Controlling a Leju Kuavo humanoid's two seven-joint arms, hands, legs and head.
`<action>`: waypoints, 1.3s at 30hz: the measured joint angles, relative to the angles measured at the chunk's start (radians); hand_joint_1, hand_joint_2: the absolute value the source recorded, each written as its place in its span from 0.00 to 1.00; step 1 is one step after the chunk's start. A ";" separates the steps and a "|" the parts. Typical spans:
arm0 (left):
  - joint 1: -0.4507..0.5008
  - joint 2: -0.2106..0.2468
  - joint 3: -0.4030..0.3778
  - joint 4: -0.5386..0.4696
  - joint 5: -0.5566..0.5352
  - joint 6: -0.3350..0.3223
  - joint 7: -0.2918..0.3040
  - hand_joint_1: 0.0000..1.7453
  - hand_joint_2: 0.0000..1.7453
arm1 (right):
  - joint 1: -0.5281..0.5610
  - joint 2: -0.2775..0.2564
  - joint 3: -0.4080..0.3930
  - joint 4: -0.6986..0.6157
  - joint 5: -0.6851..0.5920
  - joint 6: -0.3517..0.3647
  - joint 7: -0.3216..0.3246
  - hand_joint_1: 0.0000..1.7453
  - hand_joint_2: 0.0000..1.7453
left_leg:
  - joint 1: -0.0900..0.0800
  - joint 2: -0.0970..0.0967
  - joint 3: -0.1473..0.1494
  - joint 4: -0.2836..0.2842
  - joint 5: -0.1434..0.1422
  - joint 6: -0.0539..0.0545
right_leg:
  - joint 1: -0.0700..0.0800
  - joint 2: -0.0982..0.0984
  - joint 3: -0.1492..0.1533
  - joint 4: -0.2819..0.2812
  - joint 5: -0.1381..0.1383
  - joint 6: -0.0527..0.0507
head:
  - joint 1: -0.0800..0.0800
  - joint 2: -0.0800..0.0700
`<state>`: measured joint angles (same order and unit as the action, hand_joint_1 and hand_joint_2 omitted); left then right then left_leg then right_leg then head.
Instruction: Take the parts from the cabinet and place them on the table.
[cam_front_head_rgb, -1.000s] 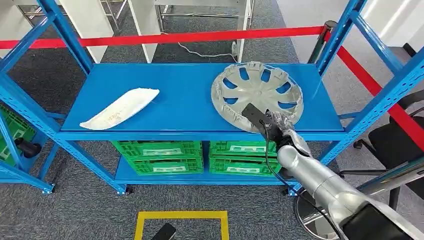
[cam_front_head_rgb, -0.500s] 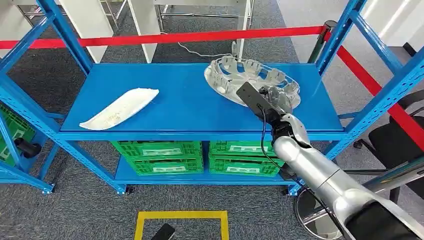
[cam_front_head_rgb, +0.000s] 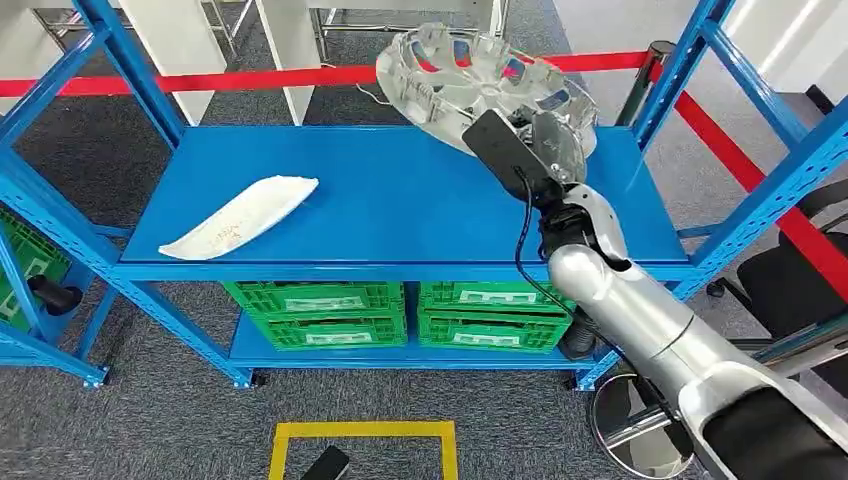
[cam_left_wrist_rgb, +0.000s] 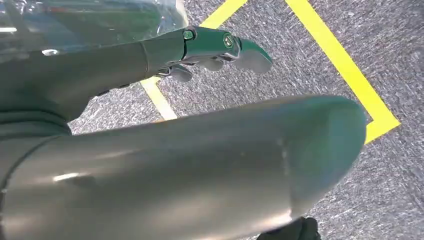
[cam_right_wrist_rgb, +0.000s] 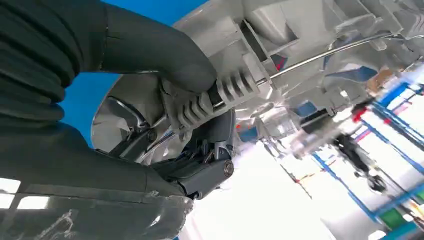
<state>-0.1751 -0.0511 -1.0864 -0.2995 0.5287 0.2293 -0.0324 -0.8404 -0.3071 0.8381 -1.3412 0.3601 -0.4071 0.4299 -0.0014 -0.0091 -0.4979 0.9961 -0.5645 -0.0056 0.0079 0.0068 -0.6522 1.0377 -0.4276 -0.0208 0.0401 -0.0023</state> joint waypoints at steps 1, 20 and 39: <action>0.000 0.000 0.000 0.000 0.000 0.000 0.000 0.00 0.00 | -0.005 0.000 0.000 -0.009 0.000 -0.003 -0.002 1.00 1.00 | 0.000 0.000 0.000 0.000 0.000 0.000 | 0.000 0.000 0.000 0.000 0.000 0.000 | 0.000 0.000; 0.000 0.000 0.000 0.000 -0.007 0.000 -0.007 0.00 0.00 | 0.044 0.039 0.001 -0.261 -0.233 -0.011 -0.308 1.00 1.00 | 0.000 0.000 0.000 -0.001 0.000 0.000 | 0.000 0.000 0.000 0.000 0.000 0.000 | 0.000 0.000; -0.001 0.001 0.000 0.000 -0.017 -0.001 -0.015 0.00 1.00 | 0.130 0.115 0.061 -0.461 -0.550 0.255 -0.583 1.00 1.00 | 0.000 0.000 0.000 -0.002 0.000 0.000 | 0.000 0.000 0.000 0.000 -0.001 0.000 | 0.000 0.000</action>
<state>-0.1759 -0.0504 -1.0868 -0.2998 0.5119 0.2281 -0.0473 -0.7107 -0.1923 0.8995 -1.8017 -0.1900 -0.1518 -0.1530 -0.0013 -0.0093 -0.4979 0.9945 -0.5645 -0.0057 0.0083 0.0065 -0.6521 1.0372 -0.4281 -0.0203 0.0397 -0.0023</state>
